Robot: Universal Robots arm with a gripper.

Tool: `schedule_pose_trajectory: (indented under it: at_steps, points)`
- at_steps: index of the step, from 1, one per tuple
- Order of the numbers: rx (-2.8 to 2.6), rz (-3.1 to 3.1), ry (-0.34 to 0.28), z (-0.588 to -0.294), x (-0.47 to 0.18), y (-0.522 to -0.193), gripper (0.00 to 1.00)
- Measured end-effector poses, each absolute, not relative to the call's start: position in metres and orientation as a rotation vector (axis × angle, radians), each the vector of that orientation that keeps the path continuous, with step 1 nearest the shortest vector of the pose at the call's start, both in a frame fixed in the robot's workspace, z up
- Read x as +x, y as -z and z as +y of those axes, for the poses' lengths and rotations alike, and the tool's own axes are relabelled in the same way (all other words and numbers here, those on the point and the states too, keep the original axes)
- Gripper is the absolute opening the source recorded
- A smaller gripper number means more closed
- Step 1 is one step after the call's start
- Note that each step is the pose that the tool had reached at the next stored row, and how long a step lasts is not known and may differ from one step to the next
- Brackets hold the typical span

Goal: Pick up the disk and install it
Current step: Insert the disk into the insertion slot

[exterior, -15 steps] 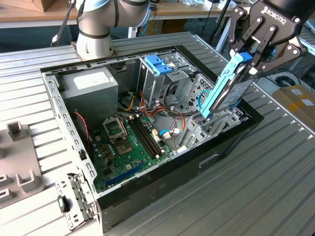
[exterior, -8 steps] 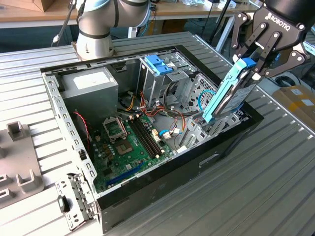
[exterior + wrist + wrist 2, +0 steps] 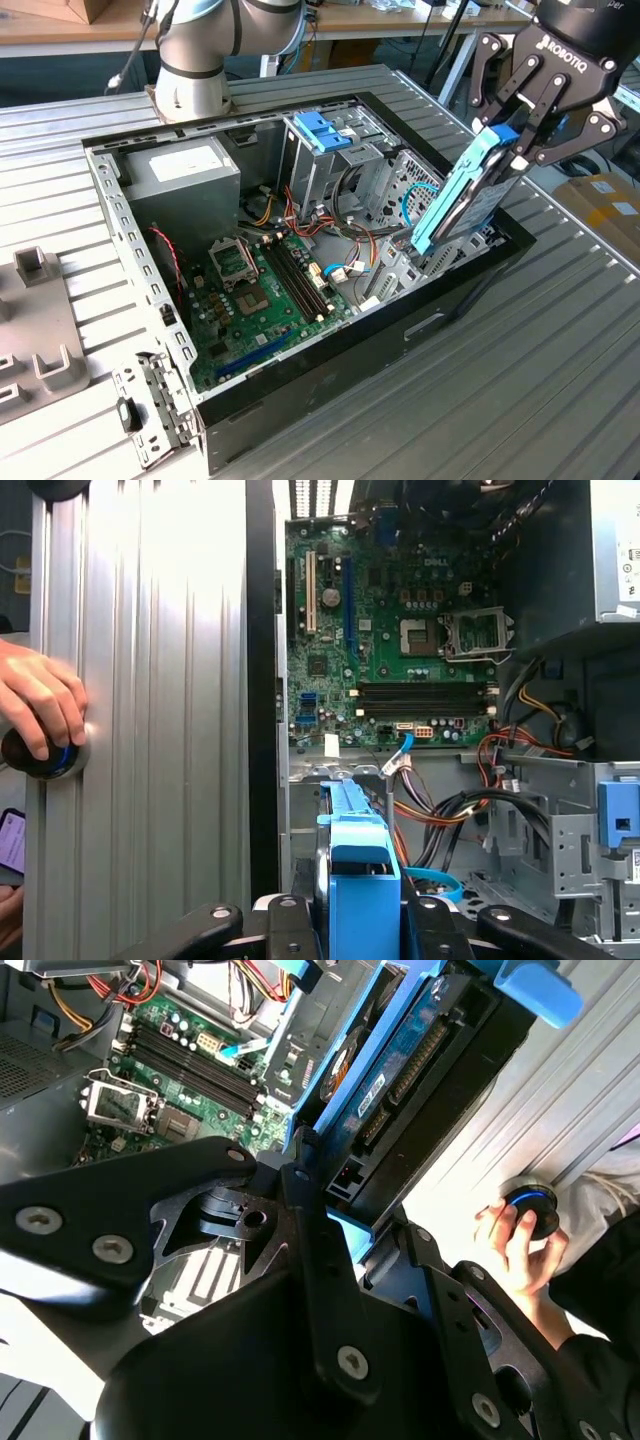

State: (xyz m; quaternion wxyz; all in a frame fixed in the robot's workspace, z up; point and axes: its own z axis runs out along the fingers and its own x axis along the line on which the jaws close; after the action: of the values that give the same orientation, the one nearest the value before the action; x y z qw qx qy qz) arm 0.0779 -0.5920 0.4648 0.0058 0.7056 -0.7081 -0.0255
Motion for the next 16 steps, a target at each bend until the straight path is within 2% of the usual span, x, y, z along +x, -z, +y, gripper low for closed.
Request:
schedule_pose_trajectory:
  at_steps: [16]
  points:
    - [2.209,-2.216,0.08,-0.578,0.08,-0.46,0.37]
